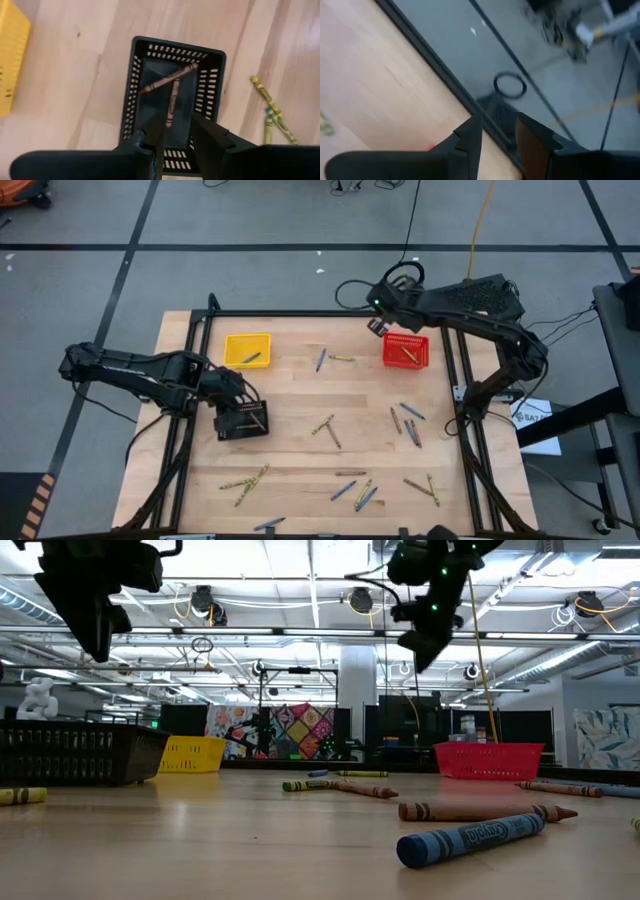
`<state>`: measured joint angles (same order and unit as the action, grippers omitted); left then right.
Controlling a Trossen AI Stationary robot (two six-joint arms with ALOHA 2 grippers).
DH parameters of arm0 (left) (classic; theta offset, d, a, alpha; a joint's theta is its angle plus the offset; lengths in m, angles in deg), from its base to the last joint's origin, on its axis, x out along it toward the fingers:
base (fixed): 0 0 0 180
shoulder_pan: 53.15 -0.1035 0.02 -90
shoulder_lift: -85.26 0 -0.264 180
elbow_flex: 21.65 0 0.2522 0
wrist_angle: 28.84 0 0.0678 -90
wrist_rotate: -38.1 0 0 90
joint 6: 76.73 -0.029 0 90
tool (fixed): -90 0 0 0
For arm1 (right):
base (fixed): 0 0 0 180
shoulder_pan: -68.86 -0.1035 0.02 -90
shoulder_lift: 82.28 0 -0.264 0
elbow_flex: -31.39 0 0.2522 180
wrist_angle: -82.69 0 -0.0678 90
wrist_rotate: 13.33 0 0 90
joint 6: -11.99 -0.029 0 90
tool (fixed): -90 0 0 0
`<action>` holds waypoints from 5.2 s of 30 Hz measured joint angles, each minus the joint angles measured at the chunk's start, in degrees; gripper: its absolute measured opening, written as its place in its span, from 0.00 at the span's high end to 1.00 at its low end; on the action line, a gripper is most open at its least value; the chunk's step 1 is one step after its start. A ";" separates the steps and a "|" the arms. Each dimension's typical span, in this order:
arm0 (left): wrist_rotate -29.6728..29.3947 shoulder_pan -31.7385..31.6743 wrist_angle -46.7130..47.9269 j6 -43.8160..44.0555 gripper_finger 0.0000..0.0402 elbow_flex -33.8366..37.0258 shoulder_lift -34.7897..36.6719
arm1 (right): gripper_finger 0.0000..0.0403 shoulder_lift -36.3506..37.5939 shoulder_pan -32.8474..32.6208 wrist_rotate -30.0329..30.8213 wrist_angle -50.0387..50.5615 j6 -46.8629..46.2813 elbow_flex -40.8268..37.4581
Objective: Sort crayons
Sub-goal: Put the blue crayon into the yellow bin
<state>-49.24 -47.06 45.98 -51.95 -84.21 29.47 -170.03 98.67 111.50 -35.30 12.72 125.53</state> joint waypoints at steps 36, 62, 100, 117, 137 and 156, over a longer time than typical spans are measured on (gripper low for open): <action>-11.13 0.04 -0.59 -0.02 0.77 0.02 0.00 | 0.75 -0.02 -8.08 -30.63 30.68 -18.38 0.00; -11.11 0.04 0.11 -0.05 0.77 0.04 0.00 | 0.75 -0.02 -28.83 -26.47 33.60 -30.70 -0.64; -11.70 0.04 -0.09 -2.69 0.77 0.04 -0.02 | 0.65 7.76 -24.24 -33.55 11.09 -34.56 -34.31; -11.72 0.04 -0.13 -2.58 0.77 0.04 -0.02 | 0.65 7.69 -25.97 -38.32 7.34 -34.62 -37.29; -11.77 0.05 -0.13 -2.61 0.77 0.04 -0.02 | 0.65 7.69 -28.48 -34.96 5.12 -38.49 -40.04; -12.10 0.04 -0.13 -2.63 0.77 0.04 -0.02 | 0.83 7.85 -28.45 -36.82 -0.53 -40.61 -43.91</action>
<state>-61.33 -47.02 45.85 -54.58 -84.16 29.45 -162.18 70.22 74.69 -35.83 -27.89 81.62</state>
